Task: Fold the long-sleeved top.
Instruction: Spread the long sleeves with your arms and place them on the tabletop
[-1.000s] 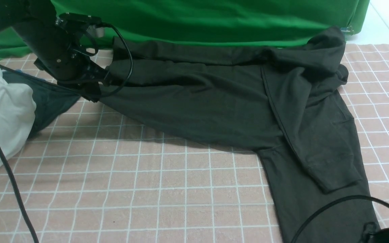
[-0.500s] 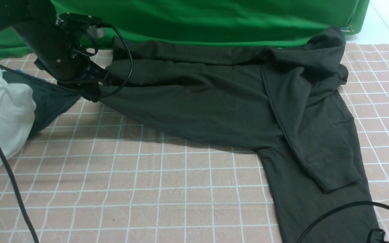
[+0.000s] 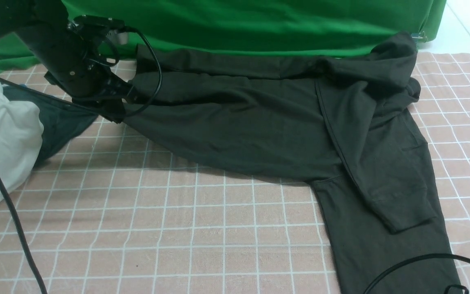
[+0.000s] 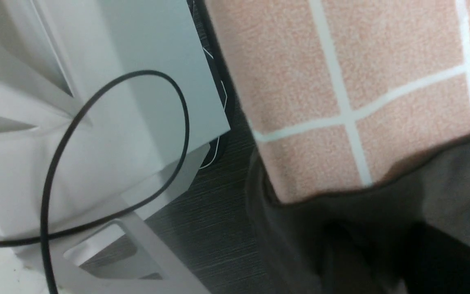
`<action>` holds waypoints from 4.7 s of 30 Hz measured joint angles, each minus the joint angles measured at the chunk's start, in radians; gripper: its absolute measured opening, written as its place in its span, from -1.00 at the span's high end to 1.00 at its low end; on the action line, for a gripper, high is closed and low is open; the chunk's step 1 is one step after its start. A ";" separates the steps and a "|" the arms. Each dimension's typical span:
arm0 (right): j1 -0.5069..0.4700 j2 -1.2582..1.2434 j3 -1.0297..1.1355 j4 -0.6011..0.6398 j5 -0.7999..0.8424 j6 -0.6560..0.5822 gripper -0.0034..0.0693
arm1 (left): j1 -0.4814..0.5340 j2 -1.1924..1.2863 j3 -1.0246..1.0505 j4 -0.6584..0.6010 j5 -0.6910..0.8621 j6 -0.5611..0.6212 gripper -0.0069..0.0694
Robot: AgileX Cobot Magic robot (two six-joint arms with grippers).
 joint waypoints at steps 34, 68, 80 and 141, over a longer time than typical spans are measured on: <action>0.000 -0.114 -0.252 -0.040 0.442 0.103 0.79 | 0.000 -0.061 0.012 0.001 0.081 0.003 0.69; 0.310 -0.329 -0.330 0.208 0.547 0.289 0.79 | 0.000 -1.034 0.965 0.066 0.123 -0.178 0.69; 0.009 -0.222 -0.330 0.110 0.447 0.064 0.79 | 0.000 -1.098 1.020 0.105 0.091 -0.146 0.69; -0.754 0.302 -0.711 -0.011 0.286 0.064 -0.36 | 0.000 -1.099 1.020 0.087 0.043 -0.132 0.69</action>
